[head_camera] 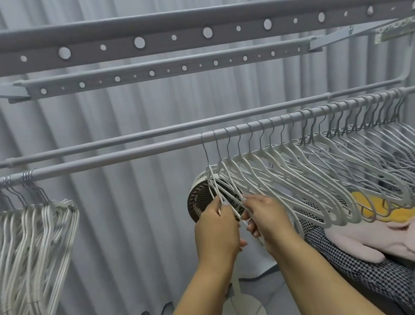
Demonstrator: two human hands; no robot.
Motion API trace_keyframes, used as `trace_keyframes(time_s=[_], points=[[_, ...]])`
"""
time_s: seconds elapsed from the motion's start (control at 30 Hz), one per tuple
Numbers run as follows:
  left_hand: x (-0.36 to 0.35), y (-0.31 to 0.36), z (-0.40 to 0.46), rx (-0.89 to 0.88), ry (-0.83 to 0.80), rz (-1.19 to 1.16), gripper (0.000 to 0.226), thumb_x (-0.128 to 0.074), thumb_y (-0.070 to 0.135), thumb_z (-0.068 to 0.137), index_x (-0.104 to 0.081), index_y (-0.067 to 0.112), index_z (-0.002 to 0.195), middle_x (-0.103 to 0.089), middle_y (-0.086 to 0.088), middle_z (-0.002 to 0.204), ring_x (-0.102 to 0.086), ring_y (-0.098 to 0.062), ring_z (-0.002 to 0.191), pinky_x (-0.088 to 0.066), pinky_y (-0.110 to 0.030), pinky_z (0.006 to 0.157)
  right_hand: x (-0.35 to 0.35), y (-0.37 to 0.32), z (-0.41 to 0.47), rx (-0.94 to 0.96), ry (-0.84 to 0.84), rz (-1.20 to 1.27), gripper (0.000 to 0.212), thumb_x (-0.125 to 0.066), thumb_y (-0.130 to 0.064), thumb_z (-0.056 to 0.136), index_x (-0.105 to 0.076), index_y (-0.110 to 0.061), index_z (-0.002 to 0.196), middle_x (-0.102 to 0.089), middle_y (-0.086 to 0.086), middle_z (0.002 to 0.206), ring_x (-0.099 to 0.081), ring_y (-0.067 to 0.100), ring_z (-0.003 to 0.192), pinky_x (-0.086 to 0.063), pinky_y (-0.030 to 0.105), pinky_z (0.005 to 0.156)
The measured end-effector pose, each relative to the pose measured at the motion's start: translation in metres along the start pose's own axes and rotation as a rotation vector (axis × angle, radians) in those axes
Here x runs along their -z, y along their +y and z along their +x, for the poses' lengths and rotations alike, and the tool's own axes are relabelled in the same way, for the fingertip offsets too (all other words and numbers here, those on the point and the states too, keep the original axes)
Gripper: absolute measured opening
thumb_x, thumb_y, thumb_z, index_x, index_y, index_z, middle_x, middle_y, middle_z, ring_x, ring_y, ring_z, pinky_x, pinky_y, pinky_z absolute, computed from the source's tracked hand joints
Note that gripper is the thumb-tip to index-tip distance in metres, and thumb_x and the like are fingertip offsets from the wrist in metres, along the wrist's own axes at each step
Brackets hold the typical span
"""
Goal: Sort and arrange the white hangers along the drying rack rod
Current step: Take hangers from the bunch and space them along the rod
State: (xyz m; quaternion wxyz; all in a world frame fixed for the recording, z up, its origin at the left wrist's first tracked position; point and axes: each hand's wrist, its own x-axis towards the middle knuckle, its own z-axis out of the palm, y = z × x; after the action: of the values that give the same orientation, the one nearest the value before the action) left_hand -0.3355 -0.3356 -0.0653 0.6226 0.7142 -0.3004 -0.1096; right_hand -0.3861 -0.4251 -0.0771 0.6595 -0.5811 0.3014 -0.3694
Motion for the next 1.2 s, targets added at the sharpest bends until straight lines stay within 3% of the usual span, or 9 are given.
trace_keyframes(time_s=[0.2, 0.3, 0.4, 0.53, 0.6, 0.67, 0.73, 0.87, 1.2], points=[[0.005, -0.004, 0.0, -0.021, 0.042, 0.033, 0.036, -0.038, 0.031, 0.1, -0.061, 0.014, 0.079, -0.065, -0.014, 0.078, -0.063, -0.028, 0.066, -0.042, -0.018, 0.039, 0.001, 0.0, -0.01, 0.172, 0.147, -0.532, 0.02, -0.049, -0.032, 0.092, -0.064, -0.022, 0.084, -0.065, -0.001, 0.074, -0.06, 0.018, 0.066, -0.047, 0.032, 0.06], [0.011, -0.006, 0.0, -0.044, 0.059, 0.158, 0.05, -0.034, 0.04, 0.099, -0.058, 0.011, 0.067, -0.068, -0.008, 0.07, -0.067, -0.027, 0.067, -0.049, -0.032, 0.051, -0.003, -0.001, -0.019, 0.341, 0.344, -0.828, 0.024, -0.047, -0.039, 0.092, -0.065, -0.023, 0.097, -0.063, -0.004, 0.094, -0.056, 0.018, 0.09, -0.044, 0.031, 0.071], [0.022, -0.005, -0.001, -0.073, 0.092, 0.332, 0.062, -0.025, 0.049, 0.1, -0.06, 0.012, 0.065, -0.068, -0.003, 0.069, -0.064, -0.024, 0.072, -0.049, -0.035, 0.067, -0.015, -0.006, -0.024, 0.497, 0.424, -0.774, 0.021, -0.051, -0.033, 0.091, -0.066, -0.021, 0.099, -0.058, -0.002, 0.1, -0.049, 0.018, 0.102, -0.04, 0.03, 0.078], [0.042, -0.003, -0.003, -0.077, 0.111, 0.413, 0.061, -0.021, 0.051, 0.1, -0.046, 0.018, 0.055, -0.058, 0.001, 0.065, -0.055, -0.02, 0.068, -0.041, -0.032, 0.062, -0.04, -0.014, -0.034, 0.614, 0.365, -0.63, 0.012, -0.054, -0.027, 0.091, -0.064, -0.02, 0.091, -0.051, -0.01, 0.088, -0.046, 0.013, 0.093, -0.034, 0.025, 0.077], [0.055, -0.01, 0.0, -0.114, 0.154, 0.391, 0.059, -0.019, 0.057, 0.096, -0.05, 0.019, 0.063, -0.06, -0.004, 0.072, -0.056, -0.024, 0.076, -0.048, -0.037, 0.071, -0.057, -0.015, -0.041, 0.657, 0.308, -0.564, 0.008, -0.054, -0.026, 0.09, -0.06, -0.023, 0.086, -0.05, -0.012, 0.084, -0.048, 0.012, 0.089, -0.038, 0.027, 0.076], [0.07, -0.018, 0.005, -0.08, 0.213, 0.411, 0.069, -0.015, 0.064, 0.091, -0.062, 0.017, 0.111, -0.061, -0.012, 0.122, -0.051, -0.029, 0.118, -0.041, -0.047, 0.104, -0.074, -0.014, -0.046, 0.669, 0.256, -0.524, 0.008, -0.054, -0.027, 0.09, -0.06, -0.023, 0.087, -0.051, -0.012, 0.083, -0.05, 0.011, 0.085, -0.04, 0.026, 0.075], [0.089, -0.019, 0.005, 0.041, 0.251, 0.42, 0.072, -0.019, 0.061, 0.095, -0.023, 0.019, 0.153, -0.018, -0.006, 0.161, -0.01, -0.023, 0.148, -0.012, -0.044, 0.121, -0.093, -0.01, -0.049, 0.642, 0.186, -0.498, 0.012, -0.053, -0.029, 0.09, -0.061, -0.02, 0.093, -0.055, -0.011, 0.085, -0.052, 0.009, 0.085, -0.041, 0.026, 0.074], [0.128, -0.022, -0.002, 0.08, 0.324, 0.389, 0.075, -0.019, 0.06, 0.097, 0.004, 0.02, 0.156, 0.015, 0.0, 0.162, 0.018, -0.015, 0.148, 0.006, -0.037, 0.119, -0.131, -0.003, -0.056, 0.542, 0.021, -0.45, 0.018, -0.052, -0.034, 0.091, -0.057, -0.023, 0.103, -0.06, -0.009, 0.084, -0.053, 0.006, 0.081, -0.046, 0.032, 0.075], [0.215, -0.033, -0.009, 0.144, 0.384, 0.383, 0.075, -0.016, 0.057, 0.098, 0.007, 0.014, 0.155, 0.013, -0.003, 0.162, 0.016, -0.014, 0.148, 0.009, -0.034, 0.12, -0.222, 0.025, -0.069, 0.338, -0.274, -0.439, 0.016, -0.053, -0.037, 0.091, -0.058, -0.022, 0.093, -0.063, -0.008, 0.084, -0.06, 0.013, 0.079, -0.043, 0.025, 0.063]])
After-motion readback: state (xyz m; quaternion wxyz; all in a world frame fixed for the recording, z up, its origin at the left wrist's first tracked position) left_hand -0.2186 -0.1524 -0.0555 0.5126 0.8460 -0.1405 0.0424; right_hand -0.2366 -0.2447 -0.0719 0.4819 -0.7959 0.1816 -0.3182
